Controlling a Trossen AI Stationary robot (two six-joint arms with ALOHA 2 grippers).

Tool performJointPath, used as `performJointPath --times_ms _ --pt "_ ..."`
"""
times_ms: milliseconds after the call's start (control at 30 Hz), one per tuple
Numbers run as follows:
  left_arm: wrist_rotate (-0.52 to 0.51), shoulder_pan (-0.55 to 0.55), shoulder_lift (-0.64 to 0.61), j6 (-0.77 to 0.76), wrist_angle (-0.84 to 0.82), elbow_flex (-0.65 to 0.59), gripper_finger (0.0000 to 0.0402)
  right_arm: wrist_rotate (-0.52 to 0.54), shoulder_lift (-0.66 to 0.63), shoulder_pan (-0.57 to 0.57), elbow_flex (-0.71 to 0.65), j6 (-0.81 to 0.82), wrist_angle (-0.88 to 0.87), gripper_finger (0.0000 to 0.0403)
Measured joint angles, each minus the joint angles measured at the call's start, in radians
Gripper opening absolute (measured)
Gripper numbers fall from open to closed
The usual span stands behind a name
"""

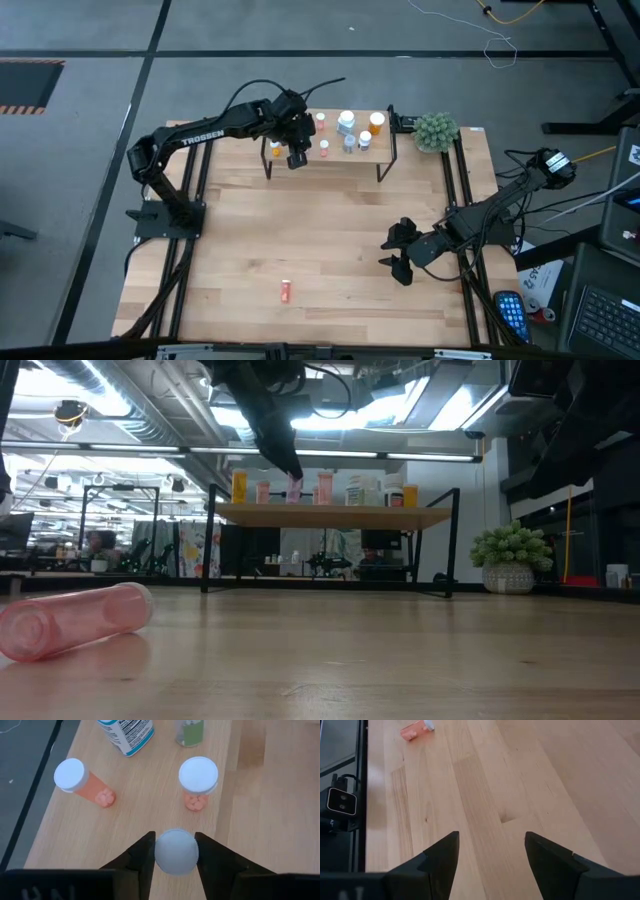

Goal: Pick and place medicine bottles onto shelf by color
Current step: Put the small pink pill bottle on the shelf, then put the small light orange pill bottle on the shelf

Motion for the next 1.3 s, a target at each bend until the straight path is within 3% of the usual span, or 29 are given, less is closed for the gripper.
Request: performJointPath --times_ms 333,900,1300 --pt "-0.026 0.000 0.000 -0.005 0.000 0.000 0.0168 -0.001 0.000 0.000 0.000 0.000 0.000 0.0229" --pt "-0.045 -0.010 -0.006 -0.004 0.041 0.000 0.0170 -0.003 0.000 0.000 0.000 0.000 0.000 0.0229" --pt "-0.076 -0.038 -0.120 -0.035 0.107 0.000 0.0169 -0.036 0.000 0.000 0.000 -0.001 0.000 0.0229"
